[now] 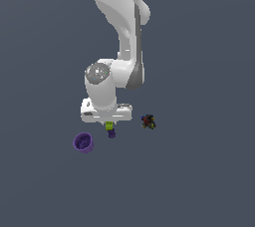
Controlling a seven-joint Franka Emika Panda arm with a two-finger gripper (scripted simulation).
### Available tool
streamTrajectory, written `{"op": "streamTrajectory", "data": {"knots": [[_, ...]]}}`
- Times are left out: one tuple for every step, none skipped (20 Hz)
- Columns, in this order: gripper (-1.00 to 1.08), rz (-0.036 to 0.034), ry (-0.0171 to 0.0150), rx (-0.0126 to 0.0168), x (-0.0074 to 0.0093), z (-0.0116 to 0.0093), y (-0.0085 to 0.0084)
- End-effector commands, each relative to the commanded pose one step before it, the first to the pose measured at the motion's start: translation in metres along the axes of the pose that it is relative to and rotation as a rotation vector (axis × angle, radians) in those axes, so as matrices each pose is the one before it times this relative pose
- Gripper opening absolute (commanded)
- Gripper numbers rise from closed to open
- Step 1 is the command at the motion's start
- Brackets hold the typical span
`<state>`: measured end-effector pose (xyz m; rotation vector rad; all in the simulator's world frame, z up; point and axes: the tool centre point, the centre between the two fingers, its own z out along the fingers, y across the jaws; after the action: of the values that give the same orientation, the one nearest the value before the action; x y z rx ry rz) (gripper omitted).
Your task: Pick up a designated object from a clutter of objects.
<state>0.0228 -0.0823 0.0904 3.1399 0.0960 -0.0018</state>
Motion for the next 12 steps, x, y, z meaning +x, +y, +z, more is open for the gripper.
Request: {"op": "streamTrajectory", "data": {"knots": [[-1.00,-0.00009,0.00070,-0.00039,0.00783,-0.02399,-0.01081],[-1.00,0.00017,-0.00008,-0.00067,0.00340,-0.01017,-0.00455],[-1.00,0.00000,0.00000,0.00000,0.00349,-0.01034,-0.00465],[-1.00,0.00000,0.00000,0.00000,0.00353,-0.01041,-0.00467],[-1.00,0.00012,-0.00003,-0.00047,0.00351,-0.01036,-0.00463],[-1.00,0.00000,0.00000,0.00000,0.00350,-0.01025,-0.00459],[-1.00,0.00000,0.00000,0.00000,0.00350,-0.01018,-0.00456],[-1.00,0.00000,0.00000,0.00000,0.00349,-0.01011,-0.00453],[-1.00,0.00015,0.00002,-0.00067,0.00348,-0.01011,-0.00453],[-1.00,0.00000,0.00000,0.00000,0.00349,-0.00999,-0.00447],[-1.00,0.00000,0.00000,0.00000,0.00349,-0.00993,-0.00445],[-1.00,0.00000,0.00000,0.00000,0.00349,-0.00986,-0.00442]]}}
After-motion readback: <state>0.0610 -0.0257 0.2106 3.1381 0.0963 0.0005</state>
